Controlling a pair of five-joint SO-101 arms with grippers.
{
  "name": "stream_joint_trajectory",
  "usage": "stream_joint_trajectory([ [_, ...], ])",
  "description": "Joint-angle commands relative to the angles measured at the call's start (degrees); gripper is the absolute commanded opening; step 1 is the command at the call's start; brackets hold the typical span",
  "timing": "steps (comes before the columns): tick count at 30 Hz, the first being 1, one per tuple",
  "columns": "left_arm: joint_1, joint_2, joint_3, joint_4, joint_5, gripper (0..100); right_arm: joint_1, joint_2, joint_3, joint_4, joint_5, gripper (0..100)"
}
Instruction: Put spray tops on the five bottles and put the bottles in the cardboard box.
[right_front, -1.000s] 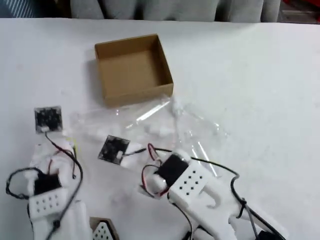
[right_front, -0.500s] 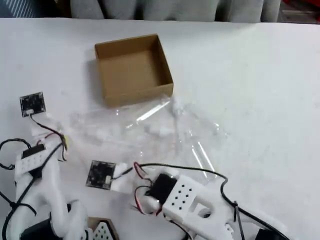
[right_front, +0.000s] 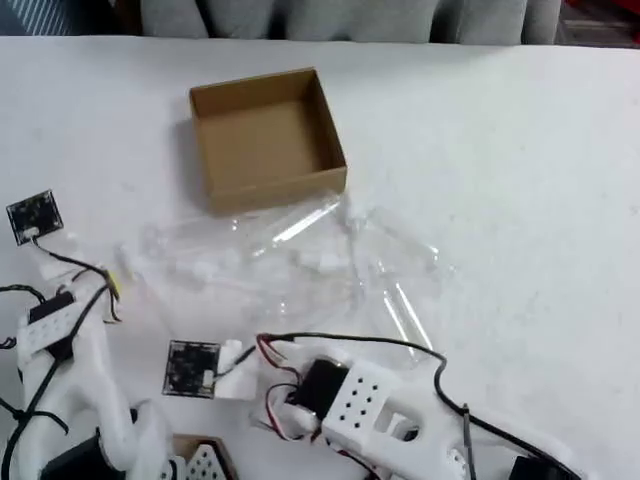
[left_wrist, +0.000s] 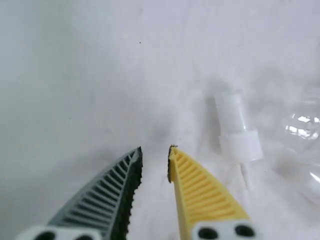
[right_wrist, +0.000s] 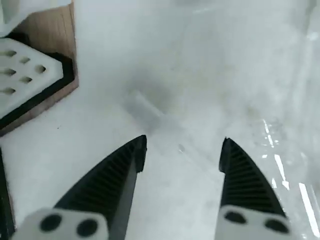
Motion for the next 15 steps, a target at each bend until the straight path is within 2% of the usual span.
stream_joint_trajectory([
  [1,-0.3,0.1,-3.8,-1.6,0.6,10,-0.7,5.8,-1.0,-2.9,0.9,20.2],
  [7,-0.2,0.1,-3.8,-1.6,0.5,10,-1.9,17.5,-4.7,-4.6,0.9,20.2],
  [13,-0.1,0.1,-3.7,-1.6,0.5,10,-1.6,19.2,-5.8,-5.3,0.9,19.6],
  [15,-0.1,0.1,-3.7,-1.6,0.5,10,-1.6,19.4,-5.8,-5.3,0.4,15.9],
])
